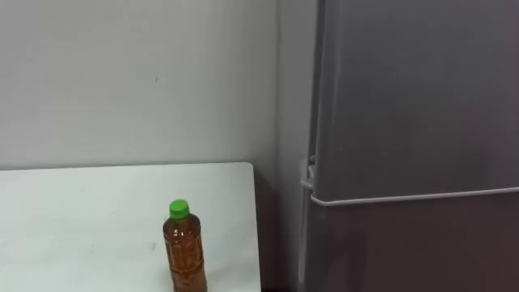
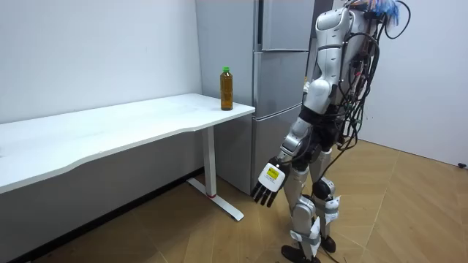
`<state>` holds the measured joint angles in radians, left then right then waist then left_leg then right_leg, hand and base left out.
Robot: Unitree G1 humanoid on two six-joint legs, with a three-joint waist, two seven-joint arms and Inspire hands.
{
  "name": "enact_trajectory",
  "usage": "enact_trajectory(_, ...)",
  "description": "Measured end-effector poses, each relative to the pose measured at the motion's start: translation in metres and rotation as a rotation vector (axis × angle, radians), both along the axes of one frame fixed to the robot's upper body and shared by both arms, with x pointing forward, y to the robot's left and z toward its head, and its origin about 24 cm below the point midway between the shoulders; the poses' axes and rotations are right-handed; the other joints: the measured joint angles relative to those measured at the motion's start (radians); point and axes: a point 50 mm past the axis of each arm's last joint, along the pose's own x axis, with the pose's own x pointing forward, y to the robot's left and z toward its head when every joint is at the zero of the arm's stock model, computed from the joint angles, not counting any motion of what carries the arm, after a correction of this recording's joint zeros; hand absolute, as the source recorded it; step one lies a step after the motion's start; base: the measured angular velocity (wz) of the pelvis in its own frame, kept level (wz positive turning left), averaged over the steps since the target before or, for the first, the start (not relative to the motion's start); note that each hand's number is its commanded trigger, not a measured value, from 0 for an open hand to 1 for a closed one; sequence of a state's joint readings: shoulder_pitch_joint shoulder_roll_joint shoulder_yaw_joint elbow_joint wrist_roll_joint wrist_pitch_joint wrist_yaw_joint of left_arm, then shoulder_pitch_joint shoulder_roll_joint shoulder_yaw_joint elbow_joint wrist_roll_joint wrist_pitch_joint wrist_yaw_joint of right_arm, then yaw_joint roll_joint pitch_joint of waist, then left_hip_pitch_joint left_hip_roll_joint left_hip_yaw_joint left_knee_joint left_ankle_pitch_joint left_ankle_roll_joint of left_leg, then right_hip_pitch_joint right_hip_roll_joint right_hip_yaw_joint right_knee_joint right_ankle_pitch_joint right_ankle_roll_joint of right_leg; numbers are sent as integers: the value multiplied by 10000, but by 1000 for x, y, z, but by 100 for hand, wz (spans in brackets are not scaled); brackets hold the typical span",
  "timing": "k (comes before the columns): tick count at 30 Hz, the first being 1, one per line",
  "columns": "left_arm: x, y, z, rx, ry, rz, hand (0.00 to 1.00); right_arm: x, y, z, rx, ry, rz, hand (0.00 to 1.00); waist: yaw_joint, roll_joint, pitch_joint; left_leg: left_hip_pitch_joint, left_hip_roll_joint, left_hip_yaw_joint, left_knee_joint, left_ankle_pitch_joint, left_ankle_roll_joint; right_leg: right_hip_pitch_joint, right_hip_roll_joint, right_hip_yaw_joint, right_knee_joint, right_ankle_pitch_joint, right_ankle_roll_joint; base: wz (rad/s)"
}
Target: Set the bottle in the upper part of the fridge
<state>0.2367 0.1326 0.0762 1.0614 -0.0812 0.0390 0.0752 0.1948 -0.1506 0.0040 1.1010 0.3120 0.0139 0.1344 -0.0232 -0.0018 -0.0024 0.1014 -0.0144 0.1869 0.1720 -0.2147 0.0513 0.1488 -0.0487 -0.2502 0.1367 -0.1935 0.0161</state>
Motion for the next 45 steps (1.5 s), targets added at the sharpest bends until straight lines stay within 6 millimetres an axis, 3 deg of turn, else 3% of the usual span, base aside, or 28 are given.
enact_trajectory(9, -4, 2, 0, 551, 378, -784, 0, -1, 0, -1, -10, 89, -45, 0, -11, -53, 37, 63, 2, -14, -26, -22, -23, 86, -7, -3, -29, -9, -4, 0)
enact_trajectory(21, -4, 3, 0, 621, 518, -667, 0, -2, -1, -1, -40, 125, -145, 0, -6, -34, 25, 64, 0, -24, -5, -26, -19, 88, 0, 6, -22, -9, -4, 0)
enact_trajectory(28, -1, 10, 3, 1045, 95, 1119, 0, -1, -2, -1, -173, 152, -144, 0, 3, 33, -5, 69, 4, -17, -3, -26, -19, 86, 5, 5, -5, -12, -6, 0)
enact_trajectory(39, 37, 43, 26, 2683, -2439, 3826, 0, -10, -15, 2, -538, 102, -703, 0, 18, 196, -38, 177, 4, -16, -57, -27, -17, 176, 10, 46, 59, -12, -5, 0)
enact_trajectory(45, 76, 57, 54, 3188, -4799, 4833, 0, -9, -18, 3, -769, -23, -534, 0, 71, 287, -12, 159, 12, 47, -30, -34, -4, 70, 47, 178, 141, -12, -8, -5)
